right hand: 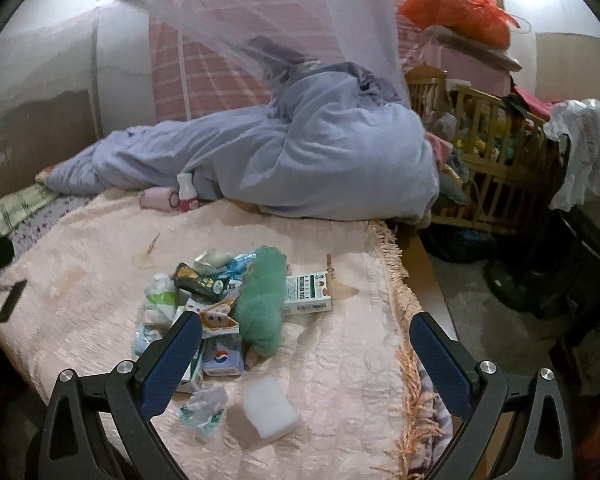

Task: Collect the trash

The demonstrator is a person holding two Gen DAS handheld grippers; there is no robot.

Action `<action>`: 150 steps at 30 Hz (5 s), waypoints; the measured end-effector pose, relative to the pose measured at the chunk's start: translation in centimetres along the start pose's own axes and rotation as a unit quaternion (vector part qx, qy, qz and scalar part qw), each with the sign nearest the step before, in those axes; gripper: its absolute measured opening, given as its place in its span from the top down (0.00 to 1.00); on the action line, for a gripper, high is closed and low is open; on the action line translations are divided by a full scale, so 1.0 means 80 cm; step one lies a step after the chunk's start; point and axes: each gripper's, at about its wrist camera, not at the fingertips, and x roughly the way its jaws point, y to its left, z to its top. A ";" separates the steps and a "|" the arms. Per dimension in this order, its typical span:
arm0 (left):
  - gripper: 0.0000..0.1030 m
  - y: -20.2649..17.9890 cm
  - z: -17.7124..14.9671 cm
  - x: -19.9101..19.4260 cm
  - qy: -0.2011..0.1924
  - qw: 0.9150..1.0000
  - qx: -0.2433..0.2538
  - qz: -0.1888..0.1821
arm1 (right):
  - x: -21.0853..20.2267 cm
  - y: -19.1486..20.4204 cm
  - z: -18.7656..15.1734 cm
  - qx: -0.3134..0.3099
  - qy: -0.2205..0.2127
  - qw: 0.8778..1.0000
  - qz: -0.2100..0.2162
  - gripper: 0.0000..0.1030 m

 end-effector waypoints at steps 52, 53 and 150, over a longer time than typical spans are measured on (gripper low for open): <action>0.02 0.036 -0.016 -0.031 -0.007 0.999 0.022 -0.041 | -0.037 0.052 0.018 0.015 0.003 0.999 -0.037 0.00; 0.02 0.038 -0.017 -0.030 -0.005 0.999 0.019 -0.044 | -0.037 0.054 0.018 0.012 0.004 0.999 -0.036 0.00; 0.52 -0.480 -0.128 0.153 0.303 0.840 0.197 -0.405 | -0.085 -0.406 -0.272 0.338 0.123 0.921 -0.147 0.33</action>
